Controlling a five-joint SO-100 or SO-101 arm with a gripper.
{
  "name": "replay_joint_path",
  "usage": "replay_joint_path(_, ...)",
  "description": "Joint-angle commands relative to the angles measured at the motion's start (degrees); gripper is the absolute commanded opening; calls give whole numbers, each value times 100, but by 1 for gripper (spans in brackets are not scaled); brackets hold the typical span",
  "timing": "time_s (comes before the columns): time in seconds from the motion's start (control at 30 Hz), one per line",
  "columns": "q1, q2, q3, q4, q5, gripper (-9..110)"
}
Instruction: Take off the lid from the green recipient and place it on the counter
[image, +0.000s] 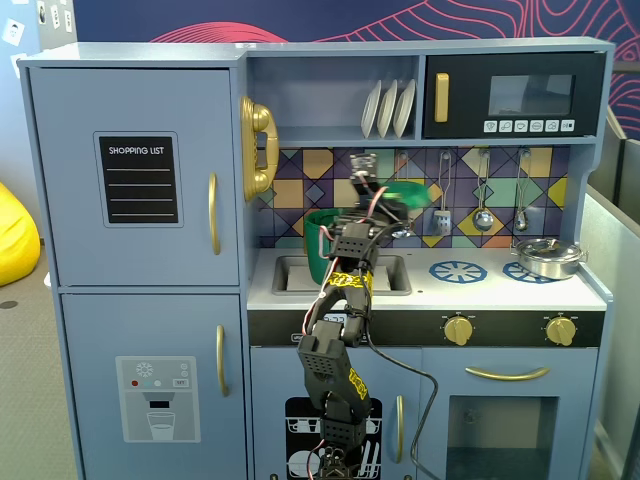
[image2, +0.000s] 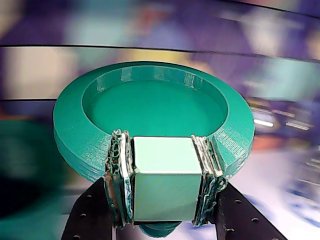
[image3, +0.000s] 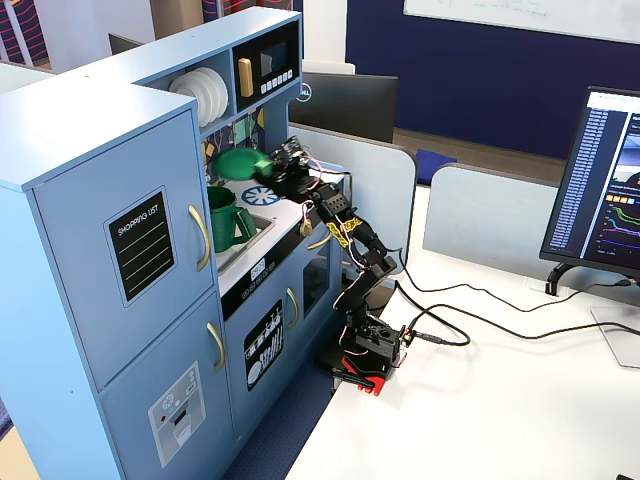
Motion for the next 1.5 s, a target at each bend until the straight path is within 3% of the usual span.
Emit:
replay_joint_path(0.0,861,466,193,-457,123,0)
replay_joint_path(0.47,1521,-88,2988,-3199,-114,0)
replay_joint_path(1.07,1433,-659,3357,-3498,18,0)
replay_joint_path(1.27,1415,-396,3076,-3059,580,25)
replay_joint_path(1.47,1318,606,2681,-2180,606,33)
